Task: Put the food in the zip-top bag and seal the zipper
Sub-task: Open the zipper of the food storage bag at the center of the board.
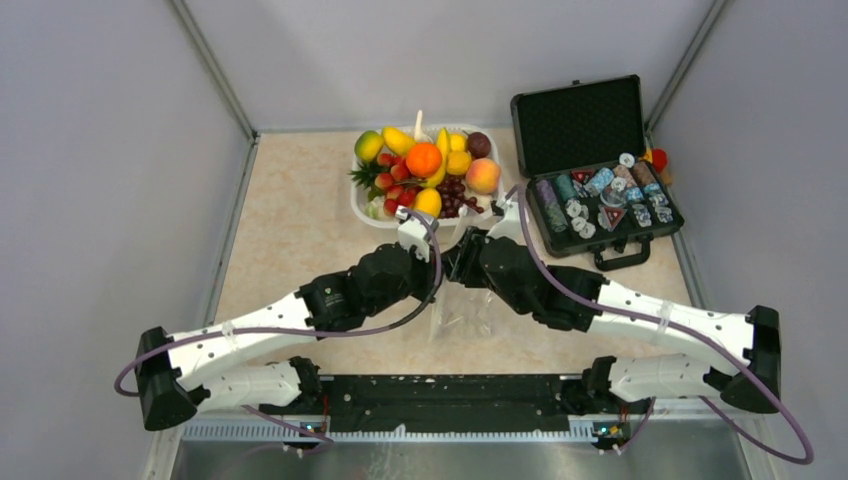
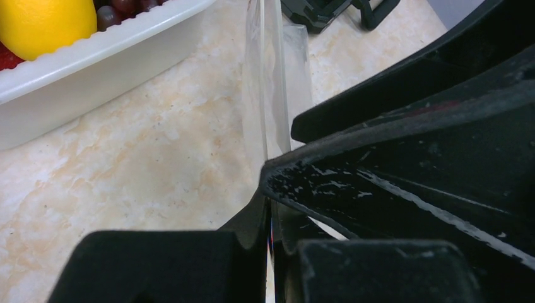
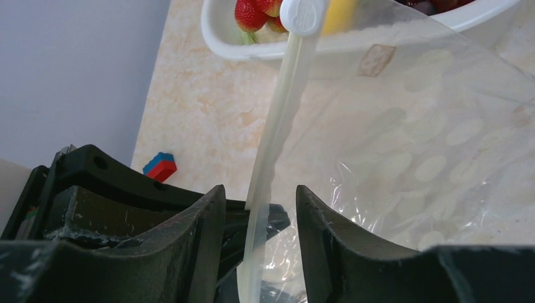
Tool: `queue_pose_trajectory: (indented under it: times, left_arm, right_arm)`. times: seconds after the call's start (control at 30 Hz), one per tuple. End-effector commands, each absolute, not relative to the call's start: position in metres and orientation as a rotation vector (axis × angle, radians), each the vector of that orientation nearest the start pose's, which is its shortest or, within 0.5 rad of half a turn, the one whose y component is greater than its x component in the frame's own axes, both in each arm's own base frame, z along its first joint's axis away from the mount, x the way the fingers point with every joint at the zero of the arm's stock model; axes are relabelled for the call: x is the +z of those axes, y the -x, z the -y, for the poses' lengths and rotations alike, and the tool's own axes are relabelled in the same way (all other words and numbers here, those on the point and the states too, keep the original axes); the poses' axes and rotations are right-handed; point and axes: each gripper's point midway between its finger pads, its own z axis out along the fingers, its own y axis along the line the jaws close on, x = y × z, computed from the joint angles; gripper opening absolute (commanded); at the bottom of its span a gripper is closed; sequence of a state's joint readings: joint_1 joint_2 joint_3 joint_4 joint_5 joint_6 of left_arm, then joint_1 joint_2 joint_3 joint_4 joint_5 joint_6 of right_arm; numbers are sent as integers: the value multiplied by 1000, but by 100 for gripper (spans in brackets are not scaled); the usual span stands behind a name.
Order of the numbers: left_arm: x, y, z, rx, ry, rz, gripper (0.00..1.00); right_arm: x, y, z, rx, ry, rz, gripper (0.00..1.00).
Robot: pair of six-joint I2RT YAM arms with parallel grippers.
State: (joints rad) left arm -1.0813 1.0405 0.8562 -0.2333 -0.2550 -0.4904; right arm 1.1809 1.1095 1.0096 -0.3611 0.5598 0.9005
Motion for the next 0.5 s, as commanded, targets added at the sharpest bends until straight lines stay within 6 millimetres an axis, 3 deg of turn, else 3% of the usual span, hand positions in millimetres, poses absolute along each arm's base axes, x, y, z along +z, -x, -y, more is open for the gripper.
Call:
queue_pose_trajectory:
  times: [0.0,0.23,0.27,0.3,0.33,0.47]
  left_arm:
    - [242,-189,309,-795,-441,-1961,0]
    - [244,-192,301,-767,-403,-1955,0]
    - [244,-192,300,-764,-400,-1955,0]
    - [245,-192,299,-764,-399,-1952,0]
    - [248,-192,301,-774,-401,-1944,0]
    - [261,-192,303,-781,-421,-1920,0]
  right_arm:
    - [268,-196,-319,830,-53,-2007,45]
    - [259,-197,-303,760,-84,-2030,32]
    - [259,-195,-304,777,-71,-2029,23]
    - [257,-193,-307,790,-42,-2028,9]
    - [254,-192,-309,791,-12,-2030,4]
    - [234,-192,-303,696,-12,-2101,3]
